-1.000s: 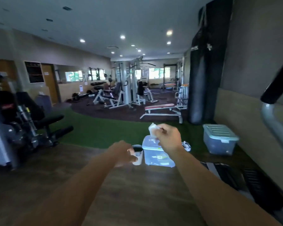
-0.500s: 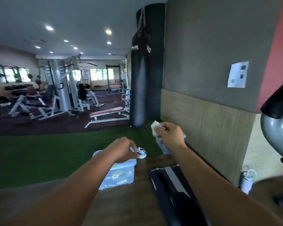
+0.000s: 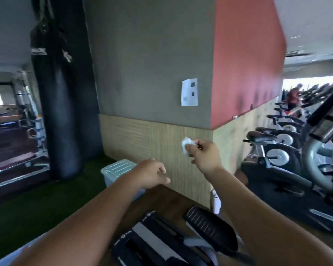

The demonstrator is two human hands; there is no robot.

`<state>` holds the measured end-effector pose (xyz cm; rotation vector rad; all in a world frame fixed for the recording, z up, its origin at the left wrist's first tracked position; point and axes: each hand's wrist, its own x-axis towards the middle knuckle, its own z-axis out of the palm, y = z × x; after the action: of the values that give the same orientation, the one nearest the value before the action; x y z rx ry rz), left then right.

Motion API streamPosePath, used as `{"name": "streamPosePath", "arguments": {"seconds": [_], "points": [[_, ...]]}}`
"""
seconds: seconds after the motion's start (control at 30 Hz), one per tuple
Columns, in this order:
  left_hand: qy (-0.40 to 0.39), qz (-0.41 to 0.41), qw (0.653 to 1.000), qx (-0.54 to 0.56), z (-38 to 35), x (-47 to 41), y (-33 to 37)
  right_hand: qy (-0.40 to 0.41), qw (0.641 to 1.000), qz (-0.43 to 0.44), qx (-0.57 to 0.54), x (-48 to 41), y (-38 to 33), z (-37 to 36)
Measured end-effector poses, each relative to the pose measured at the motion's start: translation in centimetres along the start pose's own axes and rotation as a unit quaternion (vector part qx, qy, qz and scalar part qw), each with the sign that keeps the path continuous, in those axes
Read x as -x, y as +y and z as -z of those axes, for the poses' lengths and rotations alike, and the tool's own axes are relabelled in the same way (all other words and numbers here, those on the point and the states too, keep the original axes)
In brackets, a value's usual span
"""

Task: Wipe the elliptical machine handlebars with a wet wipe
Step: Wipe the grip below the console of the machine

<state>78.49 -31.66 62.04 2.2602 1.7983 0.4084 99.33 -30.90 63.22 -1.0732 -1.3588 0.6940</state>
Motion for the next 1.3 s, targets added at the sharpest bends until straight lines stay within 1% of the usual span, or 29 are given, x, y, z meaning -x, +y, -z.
{"name": "streamPosePath", "arguments": {"seconds": [0.13, 0.3, 0.37, 0.47, 0.63, 0.73, 0.83, 0.9, 0.97, 1.07, 1.2, 1.3], "points": [[-0.024, -0.081, 0.996, 0.001, -0.9, -9.1, 1.7, 0.095, 0.993, -0.004, 0.067, -4.3, 1.6, 2.5], [-0.036, -0.213, 0.976, -0.022, -3.3, -18.1, 7.8, 0.215, 0.964, 0.010, 0.158, -7.5, 3.0, 8.2], [-0.046, -0.264, 0.963, -0.027, -4.1, -20.5, 10.9, 0.251, 0.950, 0.008, 0.184, -8.3, 2.8, 10.6], [-0.065, -0.334, 0.940, -0.007, -4.3, -22.8, 16.4, 0.308, 0.920, 0.010, 0.241, -8.8, 1.4, 14.2], [-0.081, -0.463, 0.882, 0.029, -3.8, -24.8, 24.8, 0.393, 0.873, 0.018, 0.287, -9.2, -2.5, 18.4], [-0.092, -0.537, 0.838, 0.038, -3.4, -25.0, 29.4, 0.436, 0.832, 0.031, 0.342, -9.2, -5.1, 19.9], [-0.114, -0.591, 0.796, 0.056, -3.4, -25.0, 33.0, 0.473, 0.788, 0.043, 0.393, -8.8, -7.3, 20.5], [-0.126, -0.622, 0.769, 0.078, -3.8, -24.9, 34.6, 0.504, 0.745, 0.035, 0.435, -8.3, -8.1, 21.0], [-0.137, -0.648, 0.745, 0.079, -4.5, -24.8, 35.8, 0.537, 0.697, 0.006, 0.474, -7.6, -8.4, 21.5], [-0.149, -0.671, 0.721, 0.084, -5.5, -25.4, 37.3, 0.567, 0.632, -0.046, 0.526, -7.2, -8.1, 22.2], [-0.181, -0.694, 0.687, 0.119, -6.4, -26.4, 38.1, 0.554, 0.542, -0.052, 0.630, -7.5, -8.5, 22.8], [-0.199, -0.708, 0.659, 0.158, -6.8, -26.5, 38.0, 0.506, 0.497, -0.064, 0.702, -6.6, -7.6, 21.7]]}}
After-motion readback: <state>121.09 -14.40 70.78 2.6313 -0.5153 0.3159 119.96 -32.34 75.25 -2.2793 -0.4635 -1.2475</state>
